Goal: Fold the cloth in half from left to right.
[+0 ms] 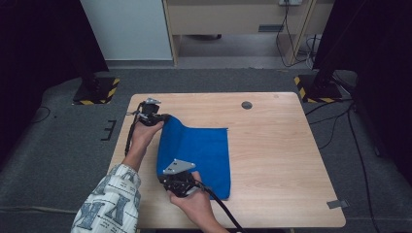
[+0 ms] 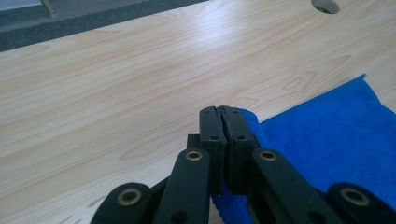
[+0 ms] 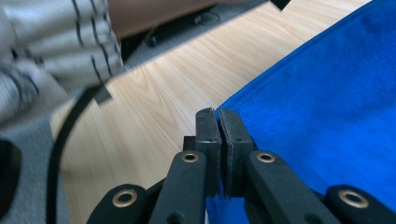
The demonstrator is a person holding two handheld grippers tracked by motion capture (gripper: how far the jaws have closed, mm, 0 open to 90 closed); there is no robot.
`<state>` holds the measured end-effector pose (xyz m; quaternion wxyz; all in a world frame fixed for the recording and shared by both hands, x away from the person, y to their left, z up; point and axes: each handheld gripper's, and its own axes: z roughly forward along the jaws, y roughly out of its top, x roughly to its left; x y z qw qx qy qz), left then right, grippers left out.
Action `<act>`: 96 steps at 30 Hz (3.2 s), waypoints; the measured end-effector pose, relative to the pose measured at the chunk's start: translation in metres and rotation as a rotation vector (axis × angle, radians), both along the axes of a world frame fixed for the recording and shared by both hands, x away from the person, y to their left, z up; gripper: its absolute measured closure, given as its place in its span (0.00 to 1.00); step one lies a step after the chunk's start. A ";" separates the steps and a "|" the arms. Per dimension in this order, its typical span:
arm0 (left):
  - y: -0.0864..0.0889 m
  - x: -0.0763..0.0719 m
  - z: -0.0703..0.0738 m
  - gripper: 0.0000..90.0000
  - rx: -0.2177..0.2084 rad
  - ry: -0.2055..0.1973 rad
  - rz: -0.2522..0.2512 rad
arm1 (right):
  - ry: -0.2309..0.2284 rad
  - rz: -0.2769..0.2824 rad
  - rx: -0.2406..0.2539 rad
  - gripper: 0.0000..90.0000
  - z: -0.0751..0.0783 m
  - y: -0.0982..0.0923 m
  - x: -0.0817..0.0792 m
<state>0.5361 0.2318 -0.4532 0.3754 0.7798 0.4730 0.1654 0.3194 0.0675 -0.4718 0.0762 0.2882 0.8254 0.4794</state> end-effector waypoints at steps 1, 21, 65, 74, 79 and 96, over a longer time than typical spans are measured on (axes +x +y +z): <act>-0.007 0.002 -0.002 0.98 -0.002 0.005 -0.004 | -0.007 -0.004 -0.007 0.98 -0.001 -0.005 0.000; -0.089 0.010 -0.017 0.98 -0.019 0.025 -0.051 | 0.006 -0.107 0.024 0.98 -0.009 -0.090 -0.013; -0.152 0.004 -0.031 0.97 -0.005 0.061 -0.133 | 0.051 -0.167 -0.056 0.97 -0.028 -0.157 -0.026; -0.155 0.006 -0.034 0.97 -0.033 0.081 -0.135 | 0.064 -0.185 -0.065 0.96 -0.032 -0.162 -0.025; -0.157 0.005 -0.035 0.97 -0.030 0.083 -0.144 | 0.068 -0.186 -0.068 0.95 -0.032 -0.163 -0.026; -0.163 0.005 -0.038 0.88 -0.054 0.068 -0.157 | 0.118 -0.204 -0.085 0.80 -0.040 -0.168 -0.025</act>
